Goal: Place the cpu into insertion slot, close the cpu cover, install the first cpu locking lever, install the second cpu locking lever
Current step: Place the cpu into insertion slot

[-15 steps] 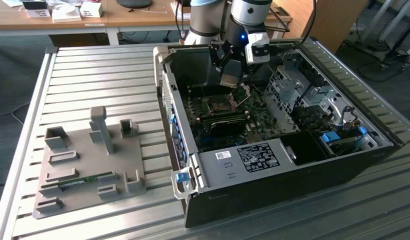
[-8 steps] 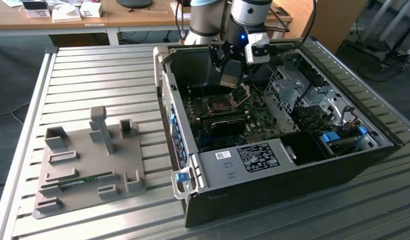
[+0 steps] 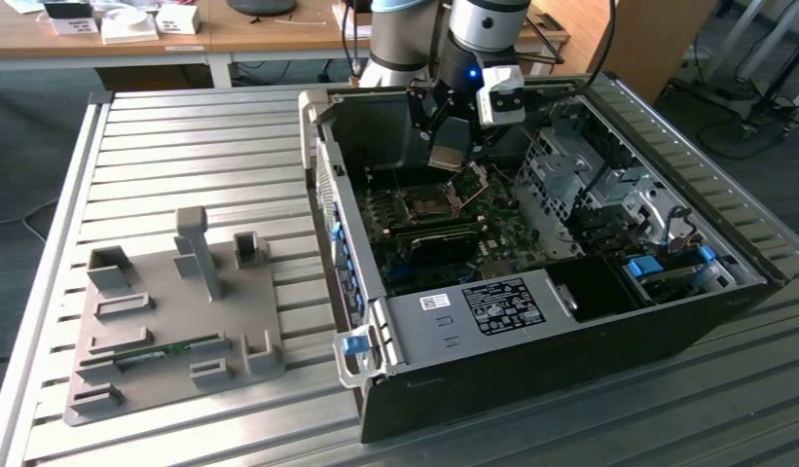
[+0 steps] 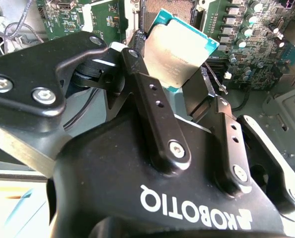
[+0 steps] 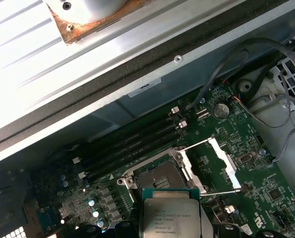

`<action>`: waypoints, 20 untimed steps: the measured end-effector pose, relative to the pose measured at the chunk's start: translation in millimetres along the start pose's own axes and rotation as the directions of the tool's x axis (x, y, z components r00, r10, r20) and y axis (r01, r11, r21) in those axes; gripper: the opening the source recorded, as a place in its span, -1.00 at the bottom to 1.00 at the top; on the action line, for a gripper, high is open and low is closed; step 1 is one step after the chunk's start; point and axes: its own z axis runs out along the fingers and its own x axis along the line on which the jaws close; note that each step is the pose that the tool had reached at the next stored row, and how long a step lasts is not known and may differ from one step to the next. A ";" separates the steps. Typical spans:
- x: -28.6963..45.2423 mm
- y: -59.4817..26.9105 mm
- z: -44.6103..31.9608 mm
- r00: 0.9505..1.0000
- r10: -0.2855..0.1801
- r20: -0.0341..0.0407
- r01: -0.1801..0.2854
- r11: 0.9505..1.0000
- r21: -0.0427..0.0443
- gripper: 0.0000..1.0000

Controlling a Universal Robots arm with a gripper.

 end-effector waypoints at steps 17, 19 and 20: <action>0.0 -0.1 0.8 0.999 0.046 0.004 -0.046 0.999 -0.001 0.08; 0.0 -0.1 0.9 0.999 0.046 0.004 -0.046 0.999 -0.001 0.08; 0.0 -0.1 0.9 0.999 0.046 0.004 -0.046 0.999 -0.001 0.08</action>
